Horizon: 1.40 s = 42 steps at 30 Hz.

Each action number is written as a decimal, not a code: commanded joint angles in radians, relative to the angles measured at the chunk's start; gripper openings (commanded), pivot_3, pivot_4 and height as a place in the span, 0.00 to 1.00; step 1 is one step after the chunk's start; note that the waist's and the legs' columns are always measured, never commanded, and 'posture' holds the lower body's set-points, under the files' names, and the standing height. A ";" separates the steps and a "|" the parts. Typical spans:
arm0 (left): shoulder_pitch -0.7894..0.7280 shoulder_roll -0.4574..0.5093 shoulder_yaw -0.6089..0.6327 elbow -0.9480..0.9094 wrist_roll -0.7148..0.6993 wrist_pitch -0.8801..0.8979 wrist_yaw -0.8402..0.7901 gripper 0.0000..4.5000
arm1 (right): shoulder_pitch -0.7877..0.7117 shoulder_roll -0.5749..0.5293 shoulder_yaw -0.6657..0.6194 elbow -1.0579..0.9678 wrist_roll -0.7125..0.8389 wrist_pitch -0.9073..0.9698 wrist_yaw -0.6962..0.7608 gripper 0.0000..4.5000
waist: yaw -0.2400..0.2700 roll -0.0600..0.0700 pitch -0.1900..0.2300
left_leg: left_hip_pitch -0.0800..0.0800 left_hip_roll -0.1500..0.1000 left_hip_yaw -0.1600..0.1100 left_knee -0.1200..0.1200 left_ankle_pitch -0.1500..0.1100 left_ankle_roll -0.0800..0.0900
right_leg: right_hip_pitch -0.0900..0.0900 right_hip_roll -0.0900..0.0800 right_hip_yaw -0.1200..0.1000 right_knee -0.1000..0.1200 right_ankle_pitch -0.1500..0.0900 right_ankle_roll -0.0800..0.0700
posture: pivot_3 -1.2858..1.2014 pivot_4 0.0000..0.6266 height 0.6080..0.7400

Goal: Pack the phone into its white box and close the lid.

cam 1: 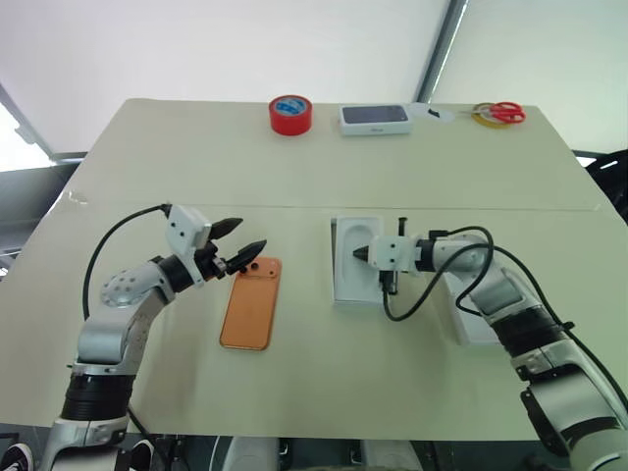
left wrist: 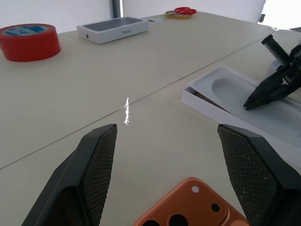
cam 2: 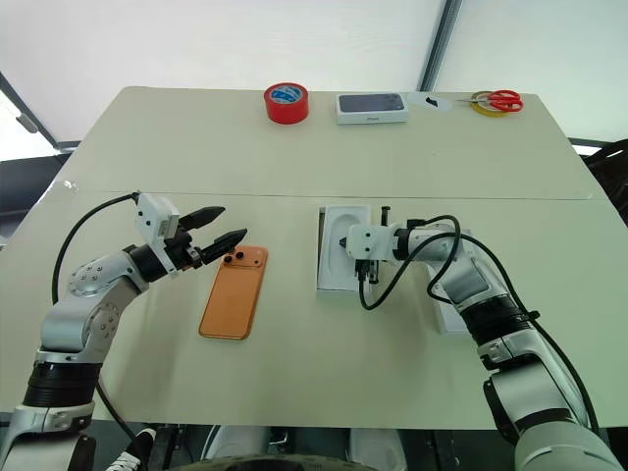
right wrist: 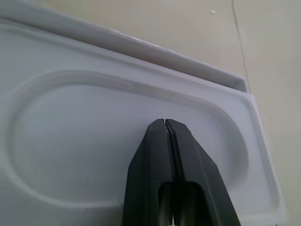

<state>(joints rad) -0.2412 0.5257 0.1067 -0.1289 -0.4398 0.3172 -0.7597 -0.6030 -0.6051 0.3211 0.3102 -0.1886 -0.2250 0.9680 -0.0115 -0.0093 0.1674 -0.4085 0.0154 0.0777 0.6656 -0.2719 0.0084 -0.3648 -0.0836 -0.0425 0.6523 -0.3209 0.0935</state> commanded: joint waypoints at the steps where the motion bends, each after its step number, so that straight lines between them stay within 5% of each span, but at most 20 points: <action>1: 0.007 -0.008 0.021 -0.047 -0.005 -0.022 0.014 0.80 | 0.013 0.000 0.025 -0.086 0.049 -0.014 0.085 0.00 | -0.001 0.000 0.000 | 0.000 0.000 0.000 0.000 0.000 0.000 | 0.000 0.000 0.000 0.000 0.000 0.000 | 0.52 0.24 0.92; 18: 0.017 0.012 0.044 -0.045 -0.027 0.025 0.034 0.80 | -0.024 0.020 0.002 -0.024 0.045 -0.033 0.034 0.00 | -0.002 0.000 0.000 | 0.000 0.000 0.000 0.000 -0.001 0.001 | -0.001 -0.001 0.000 0.001 0.000 0.000 | 0.52 0.24 0.92; 26: 0.124 0.182 0.190 -0.050 -0.326 0.444 -0.073 0.80 | -0.038 0.137 -0.044 -0.213 0.201 0.194 0.024 0.00 | -0.011 0.000 0.001 | 0.000 0.001 0.000 -0.002 0.000 0.001 | -0.003 -0.001 0.000 0.001 0.000 0.000 | 0.52 0.24 0.92; 31: 0.196 0.255 0.230 -0.004 -0.404 0.612 -0.101 0.80 | -0.035 0.221 0.051 -0.314 0.157 0.318 0.016 0.00 | -0.005 0.000 0.001 | -0.001 0.000 0.000 -0.002 -0.001 0.001 | -0.003 -0.002 0.000 0.002 0.000 0.000 | 0.52 0.24 0.92; 42: 0.184 0.173 0.170 -0.006 -0.443 0.735 -0.056 0.80 | -0.095 0.227 0.289 -0.296 -0.017 0.411 0.134 0.00 | -0.005 0.000 0.000 | -0.001 -0.002 0.000 -0.002 -0.002 0.002 | -0.007 -0.005 0.000 0.003 0.000 -0.001 | 0.52 0.24 0.92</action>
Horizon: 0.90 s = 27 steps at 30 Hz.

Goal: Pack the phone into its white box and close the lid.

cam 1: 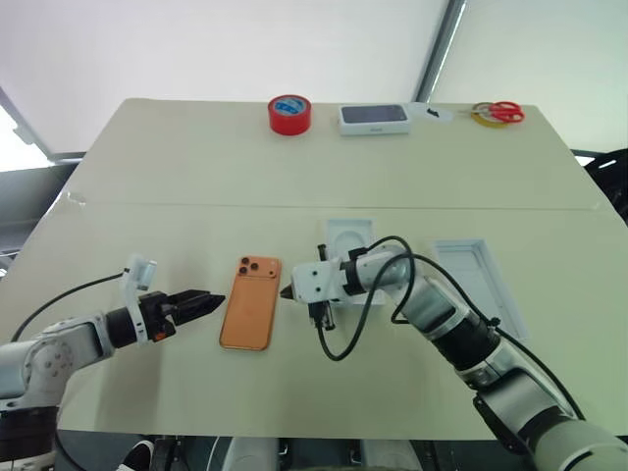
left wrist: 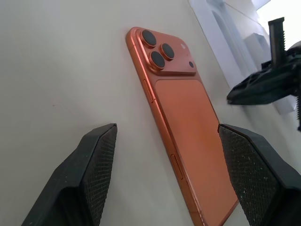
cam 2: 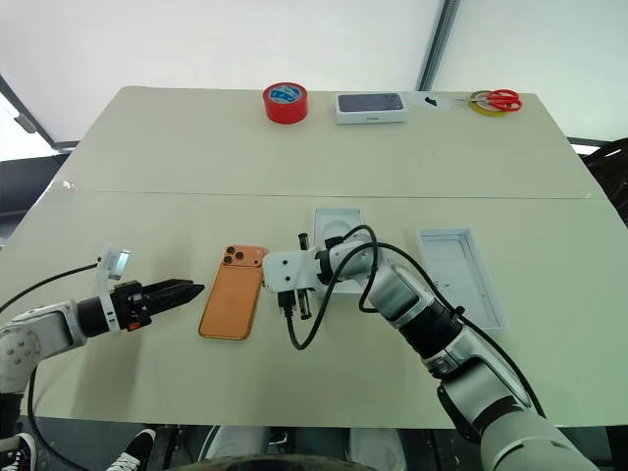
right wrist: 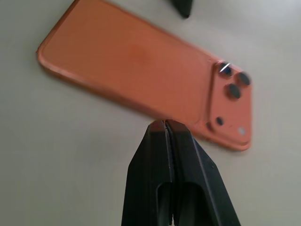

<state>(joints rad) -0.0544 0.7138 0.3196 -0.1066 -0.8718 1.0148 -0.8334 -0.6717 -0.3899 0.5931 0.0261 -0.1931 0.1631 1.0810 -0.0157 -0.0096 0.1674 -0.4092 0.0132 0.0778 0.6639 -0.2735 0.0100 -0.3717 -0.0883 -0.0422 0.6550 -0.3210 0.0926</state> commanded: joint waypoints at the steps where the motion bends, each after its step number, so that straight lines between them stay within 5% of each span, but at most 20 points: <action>1: -0.003 -0.019 -0.047 -0.031 -0.007 0.039 0.021 0.80 | -0.031 0.010 0.028 -0.003 -0.033 0.010 0.016 0.00 | 0.000 0.000 0.000 | 0.000 0.000 0.000 0.000 0.000 0.000 | 0.000 0.000 0.000 0.000 0.000 0.000 | 0.52 0.24 0.92; 18: -0.067 -0.107 -0.193 -0.065 0.030 0.133 0.103 0.80 | -0.042 0.047 0.028 0.077 -0.115 0.006 -0.063 0.00 | 0.006 0.006 -0.009 | 0.002 -0.002 0.000 0.000 0.000 0.000 | 0.002 -0.002 0.000 0.000 0.000 0.000 | 0.52 0.24 0.92; 27: -0.210 -0.208 -0.091 -0.107 -0.084 0.403 0.263 0.80 | -0.043 0.051 0.005 0.091 -0.118 0.012 -0.067 0.00 | 0.009 0.007 -0.011 | 0.003 -0.005 -0.002 0.000 0.000 0.001 | 0.004 -0.005 -0.001 0.000 0.000 0.000 | 0.52 0.24 0.92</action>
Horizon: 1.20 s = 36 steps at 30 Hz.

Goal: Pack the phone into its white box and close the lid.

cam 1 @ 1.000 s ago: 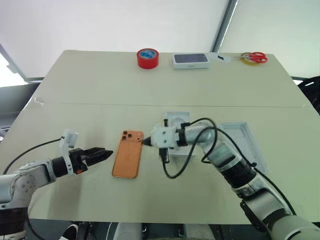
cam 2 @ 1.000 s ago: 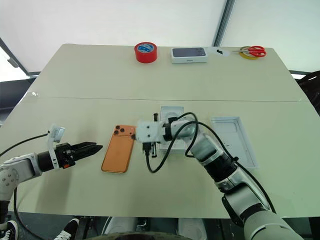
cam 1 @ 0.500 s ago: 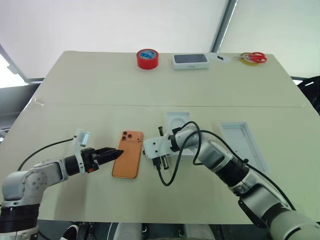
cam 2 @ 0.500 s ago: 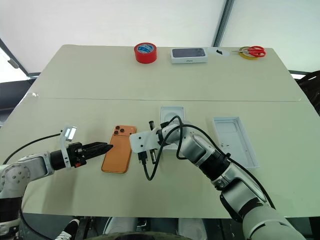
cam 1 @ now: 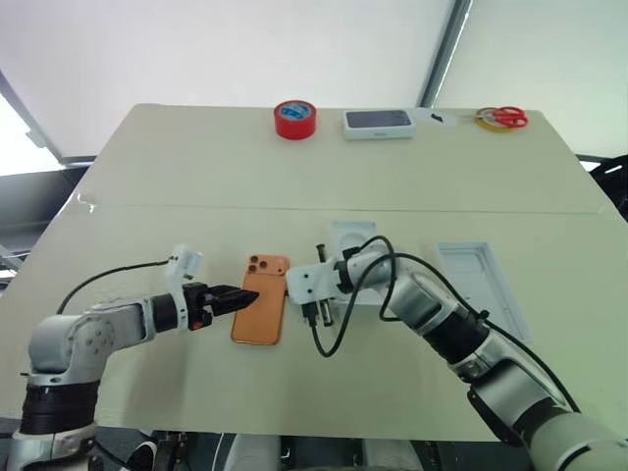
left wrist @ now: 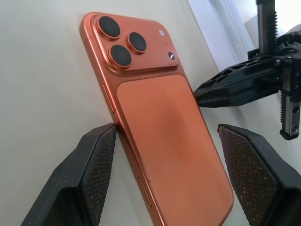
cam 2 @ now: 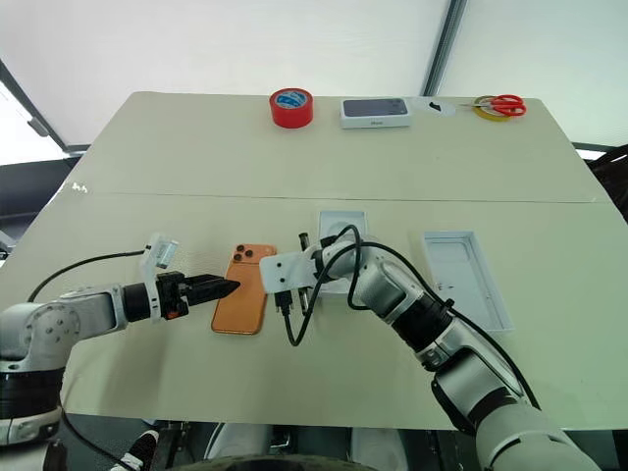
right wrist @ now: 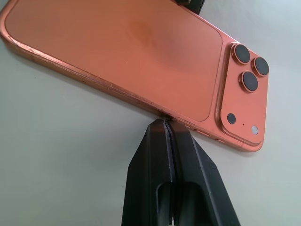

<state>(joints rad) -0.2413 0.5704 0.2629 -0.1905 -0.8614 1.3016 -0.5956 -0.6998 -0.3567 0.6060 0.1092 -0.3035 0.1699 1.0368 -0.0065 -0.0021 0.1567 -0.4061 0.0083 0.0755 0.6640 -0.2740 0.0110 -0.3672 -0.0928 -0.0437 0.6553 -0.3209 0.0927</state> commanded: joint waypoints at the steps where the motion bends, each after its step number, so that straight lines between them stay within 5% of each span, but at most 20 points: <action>1: -0.032 -0.075 -0.025 -0.032 -0.099 0.142 0.036 0.80 | -0.014 0.018 -0.010 0.010 -0.009 0.005 -0.023 0.00 | -0.001 0.000 0.000 | 0.000 0.000 0.000 0.000 0.000 0.000 | 0.001 0.000 0.000 0.000 0.000 0.000 | 0.52 0.24 0.92; 19: -0.180 -0.269 0.116 -0.034 -0.009 0.313 0.251 0.80 | 0.002 0.003 -0.029 -0.019 0.005 0.028 0.077 0.00 | 0.001 -0.001 0.000 | 0.001 -0.001 -0.001 0.001 0.000 0.000 | 0.006 0.001 -0.002 0.000 0.000 0.000 | 0.52 0.24 0.92; 36: -0.113 -0.056 0.169 -0.006 -0.102 0.313 0.231 0.80 | -0.006 0.013 -0.034 0.013 -0.025 0.006 0.042 0.00 | -0.016 -0.003 0.002 | 0.000 0.002 -0.001 -0.001 0.001 -0.001 | 0.004 0.004 -0.001 -0.002 0.000 0.000 | 0.52 0.24 0.92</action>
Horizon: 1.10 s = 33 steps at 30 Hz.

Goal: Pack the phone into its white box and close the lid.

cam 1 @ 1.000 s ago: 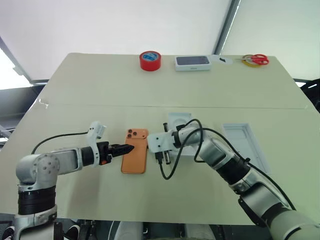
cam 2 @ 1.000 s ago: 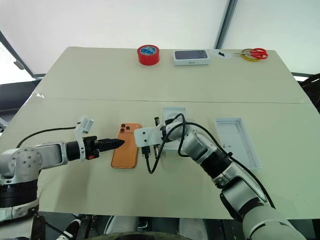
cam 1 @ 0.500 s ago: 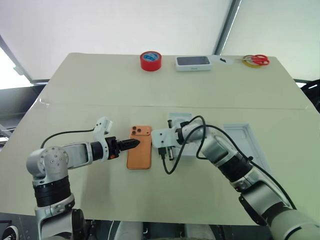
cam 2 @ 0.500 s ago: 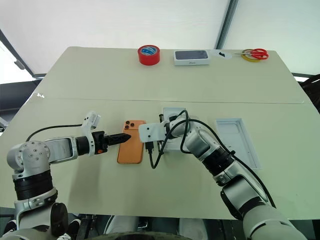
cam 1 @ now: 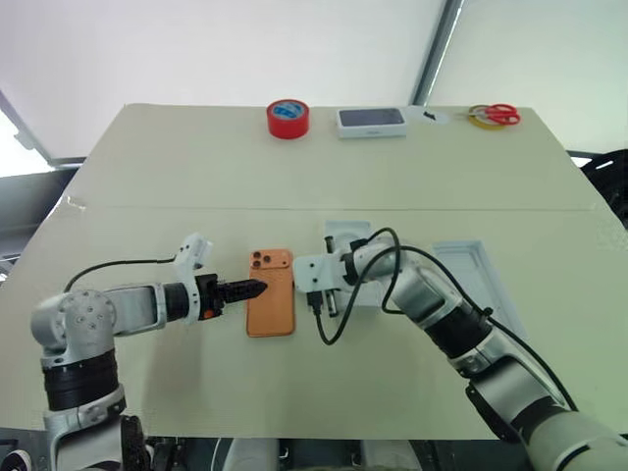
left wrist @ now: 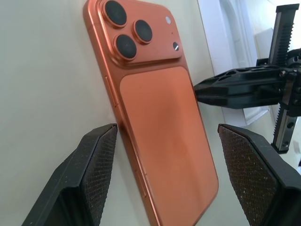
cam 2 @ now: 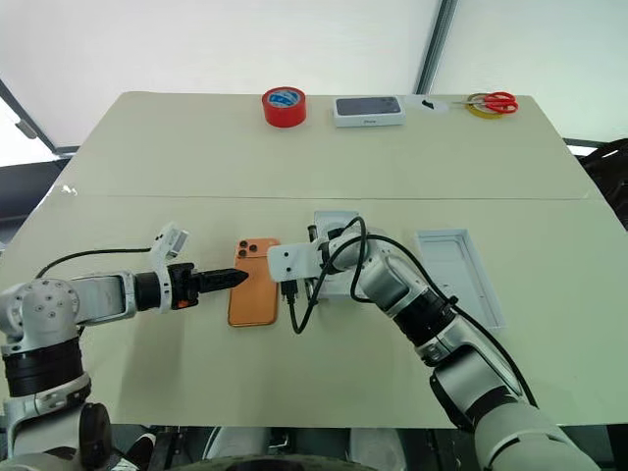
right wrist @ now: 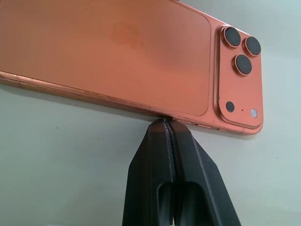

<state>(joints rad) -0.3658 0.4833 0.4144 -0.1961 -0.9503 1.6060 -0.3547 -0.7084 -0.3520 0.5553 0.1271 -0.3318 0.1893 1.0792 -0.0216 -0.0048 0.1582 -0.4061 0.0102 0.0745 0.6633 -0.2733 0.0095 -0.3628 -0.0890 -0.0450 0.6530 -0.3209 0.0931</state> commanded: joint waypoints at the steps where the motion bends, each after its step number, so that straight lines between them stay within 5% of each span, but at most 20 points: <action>1: 0.012 0.036 0.019 -0.006 -0.006 0.008 -0.011 0.80 | 0.003 0.008 0.017 -0.004 0.004 -0.014 -0.001 0.00 | -0.001 0.000 0.000 | 0.000 0.000 0.000 0.000 0.000 0.000 | -0.001 0.000 0.000 0.000 0.000 0.000 | 0.52 0.24 0.92; 8: 0.021 0.027 0.034 0.002 -0.003 0.008 0.004 0.80 | 0.003 0.006 0.017 0.000 0.005 -0.020 -0.001 0.00 | -0.001 0.000 0.000 | -0.001 0.000 0.000 -0.001 0.000 -0.001 | -0.002 0.000 0.001 0.000 0.000 0.000 | 0.52 0.24 0.92; 15: -0.028 -0.210 -0.024 0.004 0.015 0.003 0.071 0.80 | -0.004 0.011 0.016 0.012 0.001 -0.030 -0.006 0.00 | 0.012 0.000 0.000 | 0.000 0.000 0.000 0.000 0.000 -0.001 | 0.000 -0.001 0.001 0.000 0.000 0.000 | 0.52 0.24 0.92; 22: -0.075 -0.311 0.069 0.009 -0.004 0.008 0.104 0.80 | -0.002 0.006 0.007 0.012 -0.003 -0.024 -0.005 0.00 | 0.011 -0.001 0.000 | 0.003 -0.001 0.000 0.000 0.000 -0.001 | 0.004 -0.002 -0.001 -0.001 0.000 0.000 | 0.52 0.24 0.92; 33: -0.029 -0.243 0.101 -0.005 -0.035 -0.002 0.103 0.80 | -0.009 0.014 0.000 0.027 -0.001 -0.034 -0.012 0.00 | 0.001 -0.005 0.003 | -0.002 0.001 0.001 -0.001 0.001 -0.002 | -0.002 0.002 0.000 -0.001 0.000 0.000 | 0.52 0.24 0.92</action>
<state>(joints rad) -0.3956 0.2262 0.4927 -0.1731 -0.9720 1.6050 -0.2412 -0.7097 -0.3453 0.5433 0.1462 -0.3384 0.1613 1.0649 -0.0209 -0.0094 0.1607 -0.4079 0.0117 0.0751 0.6622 -0.2724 0.0078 -0.3653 -0.0874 -0.0446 0.6517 -0.3208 0.0931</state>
